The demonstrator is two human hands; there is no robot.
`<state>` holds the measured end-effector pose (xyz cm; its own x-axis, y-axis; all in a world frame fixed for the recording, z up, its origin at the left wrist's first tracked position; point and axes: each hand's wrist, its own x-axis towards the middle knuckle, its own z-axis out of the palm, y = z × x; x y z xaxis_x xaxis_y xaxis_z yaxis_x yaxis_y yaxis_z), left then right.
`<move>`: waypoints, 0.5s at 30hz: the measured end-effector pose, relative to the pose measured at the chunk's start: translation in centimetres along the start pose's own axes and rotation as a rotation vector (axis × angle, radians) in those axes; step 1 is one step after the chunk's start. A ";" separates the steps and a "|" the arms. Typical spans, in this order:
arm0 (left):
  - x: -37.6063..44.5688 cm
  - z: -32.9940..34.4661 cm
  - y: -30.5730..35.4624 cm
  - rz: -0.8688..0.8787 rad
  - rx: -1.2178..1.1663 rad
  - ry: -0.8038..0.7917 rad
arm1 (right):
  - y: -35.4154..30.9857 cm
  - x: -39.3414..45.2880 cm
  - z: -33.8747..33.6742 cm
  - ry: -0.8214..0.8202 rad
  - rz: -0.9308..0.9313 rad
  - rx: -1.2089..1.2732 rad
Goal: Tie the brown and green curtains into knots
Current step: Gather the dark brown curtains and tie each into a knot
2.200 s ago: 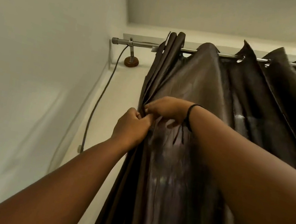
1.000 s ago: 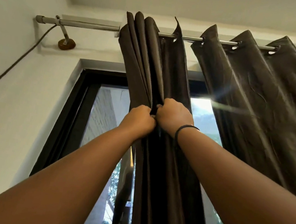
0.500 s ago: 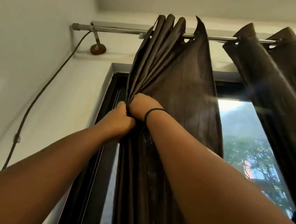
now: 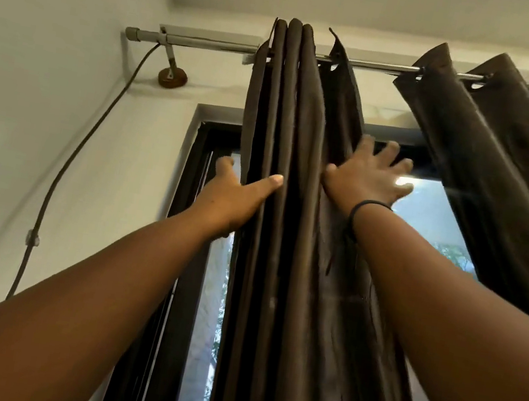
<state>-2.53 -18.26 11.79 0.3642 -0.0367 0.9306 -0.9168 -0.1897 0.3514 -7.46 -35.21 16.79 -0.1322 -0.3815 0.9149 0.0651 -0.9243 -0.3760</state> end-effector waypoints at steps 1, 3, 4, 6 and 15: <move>-0.1 0.5 0.5 0.011 -0.005 -0.020 | 1.2 0.3 -0.5 -0.035 0.088 -0.057; -0.3 1.2 1.2 0.024 -0.018 -0.046 | 3.7 1.1 -0.9 -0.083 0.209 -0.118; -0.4 1.5 1.4 0.031 -0.013 -0.051 | 4.8 1.5 -0.7 -0.122 0.241 -0.100; -0.6 1.7 1.6 0.033 -0.009 -0.066 | 6.4 1.9 -0.5 -0.264 0.224 0.031; -1.0 -0.7 -1.8 -0.065 0.077 -0.065 | 3.2 0.6 2.3 -0.307 0.100 0.264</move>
<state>-1.38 -17.20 10.28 0.4345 -0.0851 0.8966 -0.8767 -0.2681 0.3994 -5.02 -38.39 16.47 0.1862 -0.4113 0.8923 0.3195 -0.8335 -0.4508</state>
